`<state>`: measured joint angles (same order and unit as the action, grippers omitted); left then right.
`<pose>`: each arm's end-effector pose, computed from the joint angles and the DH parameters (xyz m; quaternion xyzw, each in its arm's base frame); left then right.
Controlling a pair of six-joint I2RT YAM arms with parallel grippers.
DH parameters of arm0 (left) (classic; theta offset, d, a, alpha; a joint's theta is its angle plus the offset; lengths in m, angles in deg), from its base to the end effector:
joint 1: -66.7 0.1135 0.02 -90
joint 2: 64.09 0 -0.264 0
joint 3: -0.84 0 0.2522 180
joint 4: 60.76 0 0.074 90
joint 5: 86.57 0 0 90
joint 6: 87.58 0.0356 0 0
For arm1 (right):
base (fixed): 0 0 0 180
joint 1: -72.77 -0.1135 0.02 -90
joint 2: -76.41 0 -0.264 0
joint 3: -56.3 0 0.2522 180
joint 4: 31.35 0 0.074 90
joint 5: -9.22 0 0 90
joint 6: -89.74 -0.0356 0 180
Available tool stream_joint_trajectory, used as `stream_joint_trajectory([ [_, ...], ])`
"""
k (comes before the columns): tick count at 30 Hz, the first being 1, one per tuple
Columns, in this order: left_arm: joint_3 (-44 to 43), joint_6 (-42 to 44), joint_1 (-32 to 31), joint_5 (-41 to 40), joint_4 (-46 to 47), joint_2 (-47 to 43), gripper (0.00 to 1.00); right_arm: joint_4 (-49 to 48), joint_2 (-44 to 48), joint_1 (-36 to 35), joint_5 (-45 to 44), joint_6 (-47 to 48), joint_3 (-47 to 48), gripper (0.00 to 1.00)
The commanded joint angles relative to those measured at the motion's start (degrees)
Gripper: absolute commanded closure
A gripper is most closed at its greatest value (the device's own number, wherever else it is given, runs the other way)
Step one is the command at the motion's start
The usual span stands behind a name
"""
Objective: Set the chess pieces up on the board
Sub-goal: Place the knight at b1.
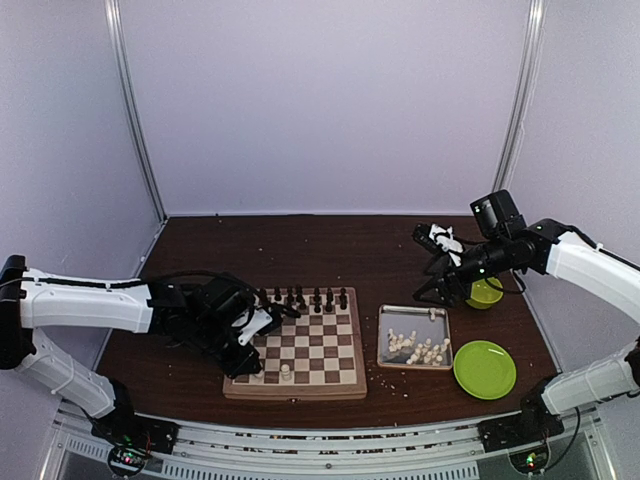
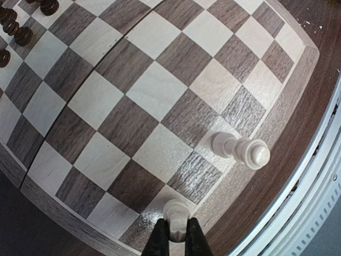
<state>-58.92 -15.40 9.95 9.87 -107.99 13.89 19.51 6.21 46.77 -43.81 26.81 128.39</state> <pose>0.1337 -0.2113 0.1934 0.3364 0.9159 -0.1723 0.1356 0.2152 0.1288 0.2929 -0.4962 0.7451 0.2938 0.3351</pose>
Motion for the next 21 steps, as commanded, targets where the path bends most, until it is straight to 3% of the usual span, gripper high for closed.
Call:
stream_joint_trajectory([
  [1,0.94,1.12,-0.46,0.19,0.37,0.32,0.98,0.51,-0.31,0.09,-1.00,0.53,-0.01,0.25],
  [9,1.44,1.06,-0.55,-0.67,-0.27,0.17,0.96,0.72,-0.64,0.08,-0.76,0.62,0.16,0.25],
  [21,0.76,0.73,-0.64,-2.33,-0.85,0.71,0.74,0.87,-0.47,0.10,-0.69,0.62,0.21,0.25],
])
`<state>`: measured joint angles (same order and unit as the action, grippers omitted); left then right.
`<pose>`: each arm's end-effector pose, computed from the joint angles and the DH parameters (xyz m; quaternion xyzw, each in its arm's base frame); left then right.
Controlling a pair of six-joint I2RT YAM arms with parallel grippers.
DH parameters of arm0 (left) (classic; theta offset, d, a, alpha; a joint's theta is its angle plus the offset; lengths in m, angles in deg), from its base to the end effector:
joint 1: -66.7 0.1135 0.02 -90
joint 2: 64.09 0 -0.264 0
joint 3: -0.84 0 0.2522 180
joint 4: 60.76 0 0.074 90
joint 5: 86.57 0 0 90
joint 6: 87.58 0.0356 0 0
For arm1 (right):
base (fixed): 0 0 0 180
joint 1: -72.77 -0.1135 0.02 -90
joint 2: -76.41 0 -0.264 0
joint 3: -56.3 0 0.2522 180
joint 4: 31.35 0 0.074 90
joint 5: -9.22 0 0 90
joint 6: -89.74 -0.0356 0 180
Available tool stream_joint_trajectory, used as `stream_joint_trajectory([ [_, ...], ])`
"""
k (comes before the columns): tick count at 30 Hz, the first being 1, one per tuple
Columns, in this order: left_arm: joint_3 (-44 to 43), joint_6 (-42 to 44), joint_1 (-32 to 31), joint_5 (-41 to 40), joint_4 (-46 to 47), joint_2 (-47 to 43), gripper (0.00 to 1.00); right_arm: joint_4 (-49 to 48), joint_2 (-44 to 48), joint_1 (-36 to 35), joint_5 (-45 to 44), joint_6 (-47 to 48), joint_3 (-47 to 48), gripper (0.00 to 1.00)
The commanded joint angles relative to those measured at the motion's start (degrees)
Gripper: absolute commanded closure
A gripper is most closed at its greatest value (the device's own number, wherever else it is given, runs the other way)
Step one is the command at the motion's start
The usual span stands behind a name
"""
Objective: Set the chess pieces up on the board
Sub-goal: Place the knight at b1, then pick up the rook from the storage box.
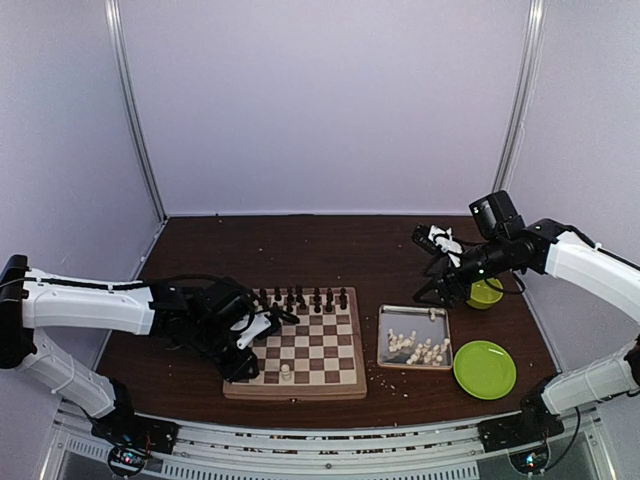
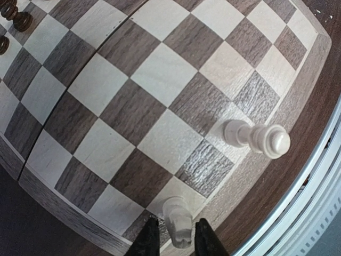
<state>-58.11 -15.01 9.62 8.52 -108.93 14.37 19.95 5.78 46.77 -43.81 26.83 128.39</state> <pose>0.1313 -0.2086 0.1867 0.3405 0.9191 -0.1517 0.1275 0.2159 0.1291 0.2907 -0.4955 0.7482 0.2947 0.3284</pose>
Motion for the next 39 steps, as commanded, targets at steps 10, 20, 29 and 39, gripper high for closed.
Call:
stream_joint_trajectory([
  [10,-10.78,5.20,-0.27,-5.65,-7.03,-4.24,0.64,1.12,-0.90,0.14,0.17,0.42,0.95,0.24],
  [20,-35.88,13.67,7.55,-14.77,-3.37,2.28,0.59,9.52,-4.44,0.24,-10.91,0.62,8.26,0.29],
  [29,-44.07,19.64,9.79,-7.35,8.48,10.42,0.57,15.25,-8.19,2.16,-25.17,2.70,7.11,0.42],
  [39,-31.85,18.92,9.79,-0.92,16.74,7.88,0.58,23.02,-8.09,3.17,-24.18,8.25,1.54,0.55],
])
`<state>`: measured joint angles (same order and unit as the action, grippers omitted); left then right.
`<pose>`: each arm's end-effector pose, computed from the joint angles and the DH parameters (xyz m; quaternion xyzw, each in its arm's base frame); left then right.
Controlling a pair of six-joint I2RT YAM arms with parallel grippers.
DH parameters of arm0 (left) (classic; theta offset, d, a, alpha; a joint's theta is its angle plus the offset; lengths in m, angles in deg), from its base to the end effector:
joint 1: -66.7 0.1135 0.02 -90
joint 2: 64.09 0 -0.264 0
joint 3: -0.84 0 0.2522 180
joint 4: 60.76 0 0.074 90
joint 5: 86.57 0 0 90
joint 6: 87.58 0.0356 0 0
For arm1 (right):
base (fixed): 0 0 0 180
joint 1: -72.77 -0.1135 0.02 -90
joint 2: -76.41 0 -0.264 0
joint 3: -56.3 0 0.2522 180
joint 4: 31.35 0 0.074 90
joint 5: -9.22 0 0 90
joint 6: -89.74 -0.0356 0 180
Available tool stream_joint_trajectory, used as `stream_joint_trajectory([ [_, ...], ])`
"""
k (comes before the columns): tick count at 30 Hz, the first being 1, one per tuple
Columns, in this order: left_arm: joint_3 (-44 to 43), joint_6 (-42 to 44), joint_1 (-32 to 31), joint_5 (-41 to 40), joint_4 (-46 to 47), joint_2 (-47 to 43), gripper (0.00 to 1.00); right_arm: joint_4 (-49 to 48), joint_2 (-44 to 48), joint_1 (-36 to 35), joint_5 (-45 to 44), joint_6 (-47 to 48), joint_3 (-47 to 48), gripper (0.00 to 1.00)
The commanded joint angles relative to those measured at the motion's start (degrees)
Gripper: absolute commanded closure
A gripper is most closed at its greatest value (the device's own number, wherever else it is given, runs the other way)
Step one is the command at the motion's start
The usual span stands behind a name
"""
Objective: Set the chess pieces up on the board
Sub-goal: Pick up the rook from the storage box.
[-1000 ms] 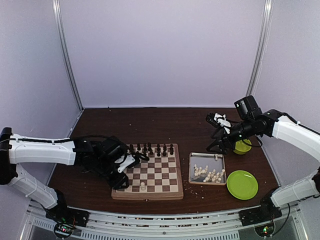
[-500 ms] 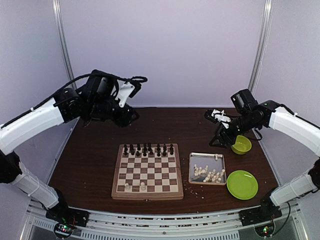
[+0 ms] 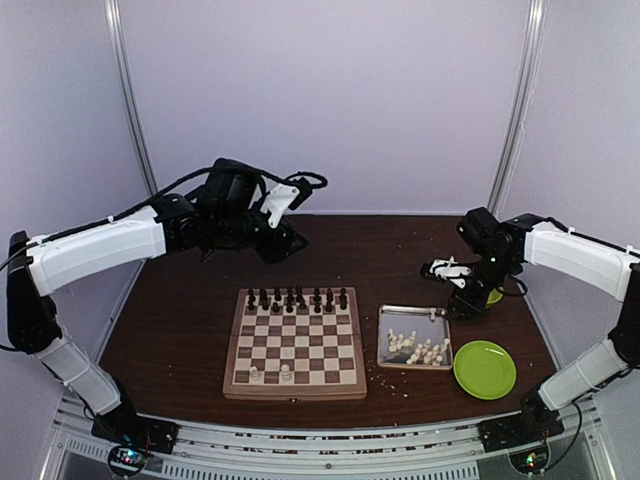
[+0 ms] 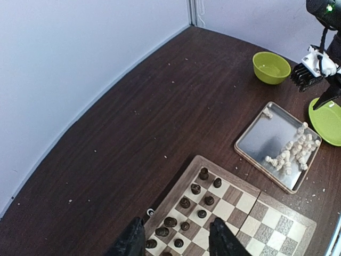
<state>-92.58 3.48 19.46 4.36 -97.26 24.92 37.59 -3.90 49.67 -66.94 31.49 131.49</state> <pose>0.2438 -0.2645 0.3386 0.3616 0.7968 -0.1964 0.4425 0.2327 0.1085 0.2468 -0.4676 0.8649 0.1086 0.1463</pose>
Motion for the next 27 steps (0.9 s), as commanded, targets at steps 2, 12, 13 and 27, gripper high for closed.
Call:
stream_joint_trajectory([
  [2,2.20,0.17,-0.04,3.60,4.56,-3.51,0.58,6.02,1.38,0.15,-1.43,4.86,-2.41,0.55],
  [12,2.50,0.52,-0.05,0.63,4.40,-6.36,0.57,2.67,-3.53,-4.15,-1.02,5.19,-5.53,0.53],
  [13,2.49,0.52,-0.04,0.77,4.38,-6.30,0.57,1.93,-3.96,-4.47,-1.49,5.03,-5.87,0.52],
  [27,2.75,1.37,-0.04,-0.92,4.11,-5.98,0.57,-4.84,-11.00,-5.30,-3.77,5.14,-6.93,0.66],
])
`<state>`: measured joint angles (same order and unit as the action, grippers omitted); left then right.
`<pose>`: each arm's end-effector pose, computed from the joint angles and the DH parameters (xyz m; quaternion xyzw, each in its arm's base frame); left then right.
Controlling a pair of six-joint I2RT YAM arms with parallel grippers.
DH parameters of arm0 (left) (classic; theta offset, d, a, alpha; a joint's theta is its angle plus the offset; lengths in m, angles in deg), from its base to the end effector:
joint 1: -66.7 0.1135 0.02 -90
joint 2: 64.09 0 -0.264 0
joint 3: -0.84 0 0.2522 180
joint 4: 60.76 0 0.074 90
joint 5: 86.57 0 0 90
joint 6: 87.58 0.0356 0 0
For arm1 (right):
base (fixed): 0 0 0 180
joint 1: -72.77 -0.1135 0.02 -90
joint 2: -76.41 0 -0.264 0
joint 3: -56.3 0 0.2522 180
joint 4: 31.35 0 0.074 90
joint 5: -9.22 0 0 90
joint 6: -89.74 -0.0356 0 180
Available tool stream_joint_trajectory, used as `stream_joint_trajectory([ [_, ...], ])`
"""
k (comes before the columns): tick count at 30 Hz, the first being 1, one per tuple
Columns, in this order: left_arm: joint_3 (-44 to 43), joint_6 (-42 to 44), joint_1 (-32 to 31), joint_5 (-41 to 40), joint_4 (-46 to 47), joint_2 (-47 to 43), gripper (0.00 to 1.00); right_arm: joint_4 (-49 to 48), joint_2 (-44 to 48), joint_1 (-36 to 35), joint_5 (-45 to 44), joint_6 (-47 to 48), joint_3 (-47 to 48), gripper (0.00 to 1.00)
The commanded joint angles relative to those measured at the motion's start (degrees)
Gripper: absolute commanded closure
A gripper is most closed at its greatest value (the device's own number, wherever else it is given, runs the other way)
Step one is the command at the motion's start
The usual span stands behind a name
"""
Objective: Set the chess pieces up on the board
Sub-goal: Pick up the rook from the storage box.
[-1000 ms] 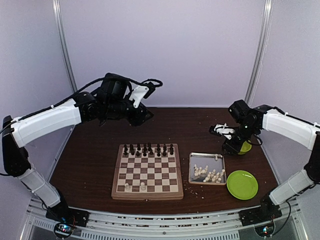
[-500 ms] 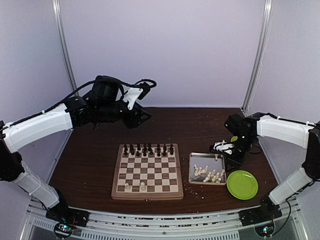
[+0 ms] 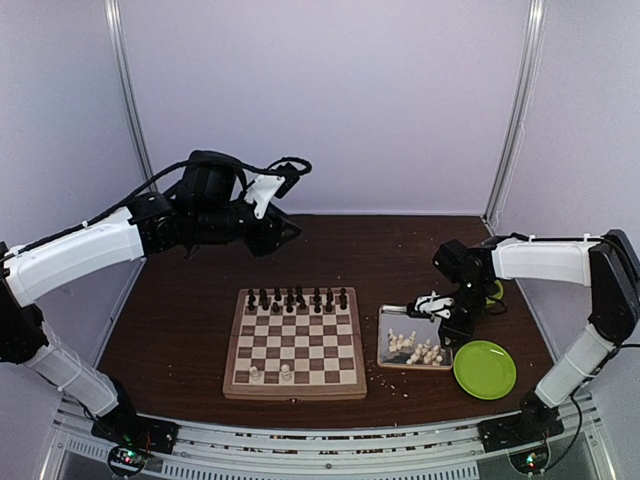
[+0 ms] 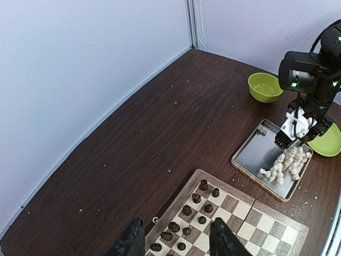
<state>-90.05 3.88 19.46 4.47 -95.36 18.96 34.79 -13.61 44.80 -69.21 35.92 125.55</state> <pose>0.2275 -0.2470 0.3606 0.3554 0.7738 -0.2110 0.4800 0.2278 0.1291 0.1793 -0.5304 0.8413 0.0986 0.0340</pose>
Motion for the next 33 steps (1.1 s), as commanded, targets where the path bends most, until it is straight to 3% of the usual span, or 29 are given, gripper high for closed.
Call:
stream_joint_trajectory([
  [1,0.22,1.05,-0.09,-1.01,2.21,-0.02,0.57,-2.24,-1.49,-0.38,-1.59,0.83,-1.07,0.68],
  [12,0.22,1.42,-0.05,-1.28,2.03,-0.30,0.57,-2.07,-1.81,-0.43,-2.65,1.16,-0.63,0.93],
  [16,0.22,1.44,-0.04,-1.29,2.03,-0.29,0.57,-6.19,-0.20,-0.41,-5.04,-0.95,-0.48,1.00],
  [25,0.31,1.76,-0.04,-1.83,2.03,0.00,0.57,-12.25,2.04,-0.41,-7.53,-5.38,0.04,1.00],
  [33,0.22,1.59,-0.04,-1.76,1.95,0.19,0.57,-5.32,8.02,-0.49,-3.90,-5.23,6.13,1.00],
])
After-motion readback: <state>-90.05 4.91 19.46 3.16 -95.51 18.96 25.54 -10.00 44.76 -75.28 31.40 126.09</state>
